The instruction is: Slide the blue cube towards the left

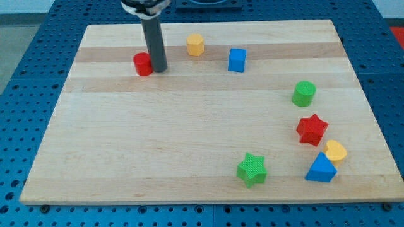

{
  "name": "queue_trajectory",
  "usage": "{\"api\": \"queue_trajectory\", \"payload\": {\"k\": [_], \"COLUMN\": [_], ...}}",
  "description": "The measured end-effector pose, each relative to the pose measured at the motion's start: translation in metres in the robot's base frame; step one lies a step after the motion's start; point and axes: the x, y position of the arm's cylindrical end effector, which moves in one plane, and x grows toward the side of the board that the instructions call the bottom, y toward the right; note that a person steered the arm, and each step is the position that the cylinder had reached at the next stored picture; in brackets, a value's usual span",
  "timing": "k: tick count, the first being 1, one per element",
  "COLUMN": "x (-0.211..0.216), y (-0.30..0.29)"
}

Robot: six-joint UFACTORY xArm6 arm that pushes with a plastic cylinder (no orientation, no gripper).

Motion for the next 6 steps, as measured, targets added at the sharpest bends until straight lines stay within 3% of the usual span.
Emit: {"api": "queue_trajectory", "payload": {"k": [2, 3, 5, 6], "x": [-0.005, 0.001, 0.099, 0.108], "y": [0.150, 0.159, 0.173, 0.186]}}
